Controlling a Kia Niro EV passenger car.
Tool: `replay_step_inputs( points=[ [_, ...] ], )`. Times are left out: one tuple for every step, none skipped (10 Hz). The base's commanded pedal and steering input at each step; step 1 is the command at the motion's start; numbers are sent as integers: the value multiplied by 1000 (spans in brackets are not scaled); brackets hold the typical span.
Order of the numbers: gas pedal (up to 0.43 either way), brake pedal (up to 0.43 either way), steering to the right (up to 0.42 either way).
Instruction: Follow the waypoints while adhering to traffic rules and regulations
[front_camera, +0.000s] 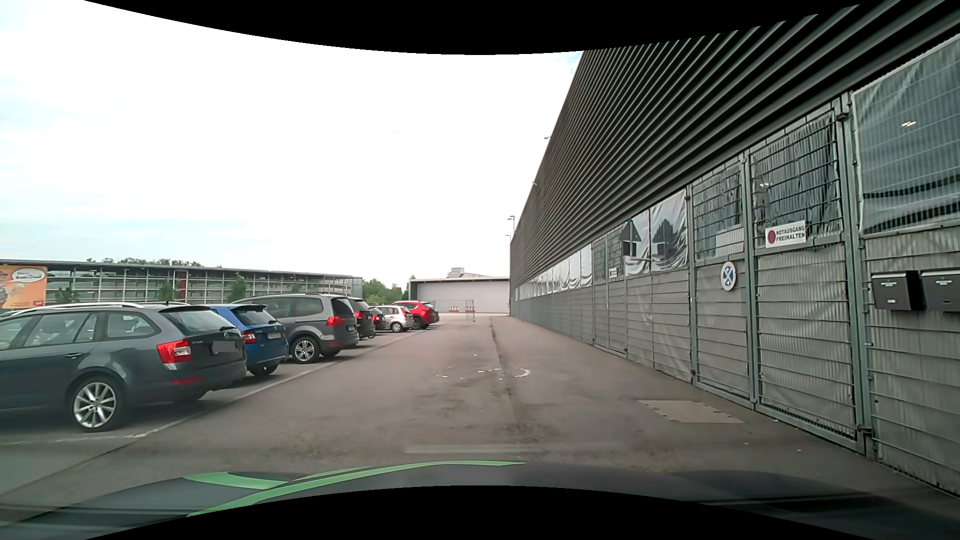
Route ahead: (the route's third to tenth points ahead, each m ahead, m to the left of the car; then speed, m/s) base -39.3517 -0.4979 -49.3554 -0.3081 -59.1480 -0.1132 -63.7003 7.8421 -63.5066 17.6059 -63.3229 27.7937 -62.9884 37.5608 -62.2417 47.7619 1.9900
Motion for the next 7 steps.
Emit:
replay_step_inputs(
  points=[
    [47, 0, 75],
    [47, 0, 75],
    [47, 0, 75],
    [47, 0, 75],
    [47, 0, 76],
    [87, 0, 77],
    [59, 0, 76]
  ],
)
